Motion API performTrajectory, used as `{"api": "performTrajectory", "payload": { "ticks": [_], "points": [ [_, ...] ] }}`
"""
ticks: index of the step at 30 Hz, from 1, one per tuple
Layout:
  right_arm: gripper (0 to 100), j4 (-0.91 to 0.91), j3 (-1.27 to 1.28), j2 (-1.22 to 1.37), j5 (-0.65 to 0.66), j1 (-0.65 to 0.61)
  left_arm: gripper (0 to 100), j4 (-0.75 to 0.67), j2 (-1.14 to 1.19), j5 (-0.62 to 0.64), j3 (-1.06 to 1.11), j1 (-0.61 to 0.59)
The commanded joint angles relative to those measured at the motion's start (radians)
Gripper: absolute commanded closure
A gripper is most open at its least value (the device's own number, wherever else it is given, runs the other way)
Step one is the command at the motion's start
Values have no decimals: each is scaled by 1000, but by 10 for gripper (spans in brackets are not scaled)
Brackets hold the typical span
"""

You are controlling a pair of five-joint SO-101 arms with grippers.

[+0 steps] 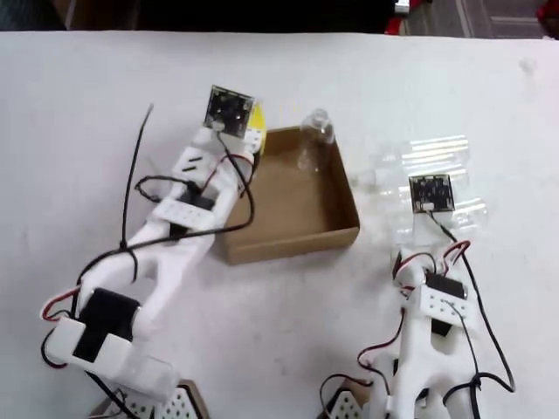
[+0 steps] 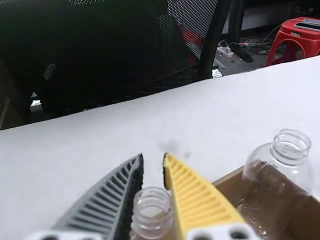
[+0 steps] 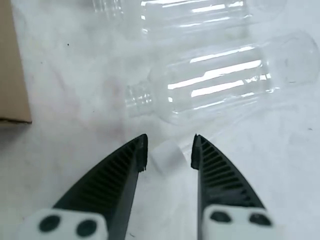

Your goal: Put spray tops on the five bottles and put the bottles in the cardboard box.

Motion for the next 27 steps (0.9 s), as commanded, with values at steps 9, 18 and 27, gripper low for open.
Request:
{"api": "performTrajectory", "payload": {
  "ticks": [9, 18, 27],
  "points": [
    [872, -21, -3, 2, 9, -8, 954, -26, -5, 15, -51, -12],
    [872, -21, -3, 2, 9, -8, 955, -354, 1, 17, 75, -45],
    [872, -21, -3, 2, 9, -8, 954, -442, 4, 77, 146, -51]
  ]
}}
